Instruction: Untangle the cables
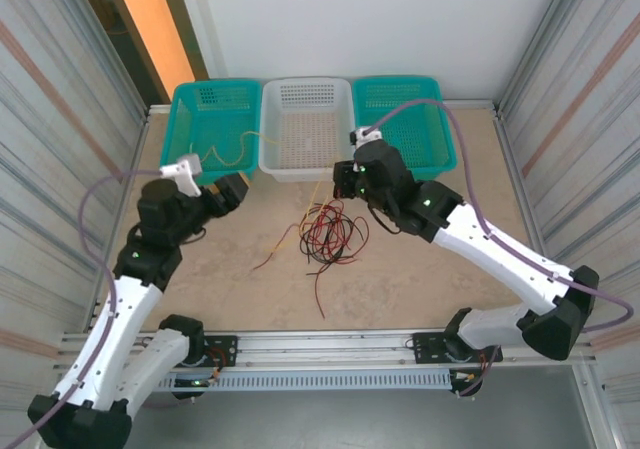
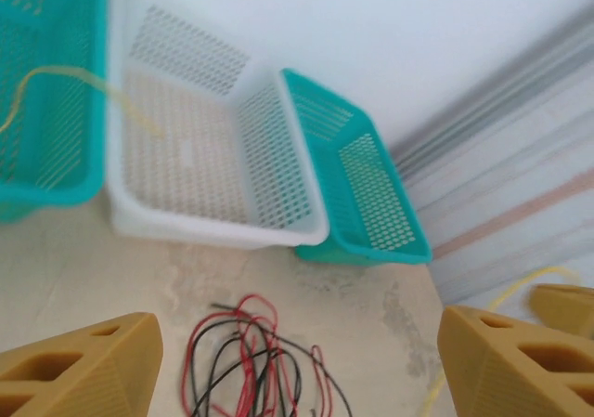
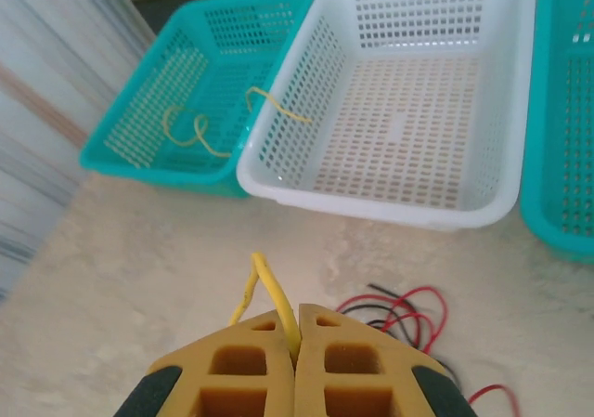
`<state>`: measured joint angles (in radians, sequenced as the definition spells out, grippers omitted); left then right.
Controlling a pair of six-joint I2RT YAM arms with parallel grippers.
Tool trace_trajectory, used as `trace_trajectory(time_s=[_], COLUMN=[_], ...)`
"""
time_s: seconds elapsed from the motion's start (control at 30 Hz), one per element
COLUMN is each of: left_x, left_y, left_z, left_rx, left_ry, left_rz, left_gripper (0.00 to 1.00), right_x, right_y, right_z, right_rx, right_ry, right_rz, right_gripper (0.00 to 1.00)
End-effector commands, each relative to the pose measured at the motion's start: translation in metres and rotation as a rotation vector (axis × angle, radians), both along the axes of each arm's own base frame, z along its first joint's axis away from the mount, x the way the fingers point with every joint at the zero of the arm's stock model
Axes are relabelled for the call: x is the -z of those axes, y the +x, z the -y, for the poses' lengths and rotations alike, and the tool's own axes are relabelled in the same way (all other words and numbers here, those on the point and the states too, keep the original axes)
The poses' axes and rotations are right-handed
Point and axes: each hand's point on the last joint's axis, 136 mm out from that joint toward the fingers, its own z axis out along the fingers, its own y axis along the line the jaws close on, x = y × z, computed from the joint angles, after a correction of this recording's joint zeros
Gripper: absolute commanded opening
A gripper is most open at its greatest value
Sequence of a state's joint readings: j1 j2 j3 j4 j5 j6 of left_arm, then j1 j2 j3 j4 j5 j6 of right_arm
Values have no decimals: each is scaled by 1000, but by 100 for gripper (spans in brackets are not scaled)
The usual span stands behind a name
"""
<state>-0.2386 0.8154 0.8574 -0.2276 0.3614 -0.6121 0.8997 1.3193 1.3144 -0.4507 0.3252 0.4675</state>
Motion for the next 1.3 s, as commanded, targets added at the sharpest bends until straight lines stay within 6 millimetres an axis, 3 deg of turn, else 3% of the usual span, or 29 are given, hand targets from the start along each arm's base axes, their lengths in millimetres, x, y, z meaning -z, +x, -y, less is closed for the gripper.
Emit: trace_trajectory(time_s=[0.0, 0.07, 0.2, 0.3, 0.43, 0.53, 0.6, 0.67, 0.93, 1.1, 1.17, 1.27], left_x=[-9, -16, -8, 6, 30, 46, 51, 51, 38, 22, 10, -10], left_y=[-10, -10, -13, -18, -16, -6, 1, 5, 5, 5, 5, 10], left_z=[43, 67, 107, 130, 144, 143, 140, 138, 132, 129, 126, 113], left_rx=[312, 454, 599, 660, 686, 634, 597, 574, 540, 516, 486, 407], left_ry=[8, -38, -24, 18, 66, 98, 122, 134, 135, 104, 89, 87], left_rz=[41, 50, 40, 27, -37, -83, -97, -92, -35, 20, 65, 116], left_gripper=[72, 67, 65, 69, 68, 62, 51, 38, 1, 0, 0, 0], right_x=[0, -2, -9, -15, -21, -24, -25, -25, -26, -18, -15, -8], right_y=[2, 2, 3, 0, -3, -5, -5, -5, -7, -6, -6, -5], right_z=[-8, -15, -24, -29, -30, -31, -30, -30, -28, -27, -28, -27], right_rx=[-68, -92, -121, -146, -161, -173, -170, -170, -166, -157, -160, -140], right_ry=[-136, -114, -92, -72, -48, -35, -32, -32, -21, -22, -20, -17], right_rz=[91, 95, 103, 111, 124, 129, 131, 131, 133, 119, 109, 92], right_gripper=[0, 0, 0, 0, 0, 0, 0, 0, 0, 0, 9, 40])
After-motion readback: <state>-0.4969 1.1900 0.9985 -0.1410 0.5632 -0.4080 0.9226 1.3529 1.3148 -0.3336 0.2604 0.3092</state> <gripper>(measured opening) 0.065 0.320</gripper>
